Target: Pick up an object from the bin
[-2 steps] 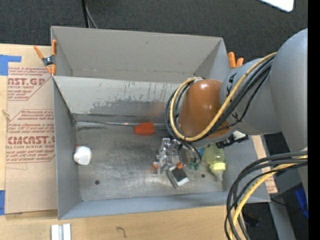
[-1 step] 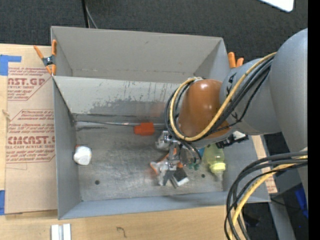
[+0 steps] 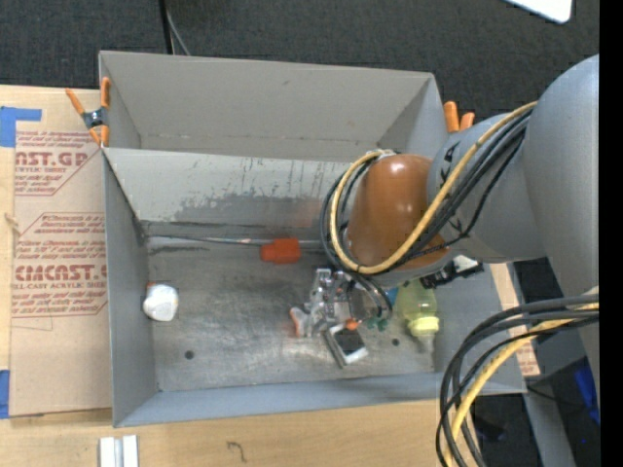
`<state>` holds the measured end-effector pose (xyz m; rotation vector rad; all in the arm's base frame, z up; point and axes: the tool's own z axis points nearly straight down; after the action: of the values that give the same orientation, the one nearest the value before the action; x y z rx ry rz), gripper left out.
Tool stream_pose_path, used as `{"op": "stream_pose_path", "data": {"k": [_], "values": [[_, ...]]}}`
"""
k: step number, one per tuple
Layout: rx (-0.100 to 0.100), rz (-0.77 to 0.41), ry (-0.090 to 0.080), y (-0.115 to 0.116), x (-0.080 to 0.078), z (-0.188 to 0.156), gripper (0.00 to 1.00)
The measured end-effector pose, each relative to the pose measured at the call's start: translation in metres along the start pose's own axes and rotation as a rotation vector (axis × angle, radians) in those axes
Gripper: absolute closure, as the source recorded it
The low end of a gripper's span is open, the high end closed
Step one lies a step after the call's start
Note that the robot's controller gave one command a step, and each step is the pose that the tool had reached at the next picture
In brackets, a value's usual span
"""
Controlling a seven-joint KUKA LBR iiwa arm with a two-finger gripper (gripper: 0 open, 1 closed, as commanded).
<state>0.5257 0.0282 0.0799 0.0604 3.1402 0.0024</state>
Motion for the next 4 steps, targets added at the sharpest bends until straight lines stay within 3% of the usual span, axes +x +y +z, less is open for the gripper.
{"op": "stream_pose_path", "data": {"k": [1, 2, 3, 4], "values": [[0.000, 0.000, 0.000, 0.0000, 0.0001, 0.0000, 0.00], [0.000, 0.000, 0.000, 0.0001, 0.0000, 0.0000, 1.00], [0.000, 0.000, 0.000, 0.0001, 0.0001, 0.0000, 0.00], [0.000, 0.000, 0.000, 0.0001, 0.0000, 0.0000, 1.00]]}}
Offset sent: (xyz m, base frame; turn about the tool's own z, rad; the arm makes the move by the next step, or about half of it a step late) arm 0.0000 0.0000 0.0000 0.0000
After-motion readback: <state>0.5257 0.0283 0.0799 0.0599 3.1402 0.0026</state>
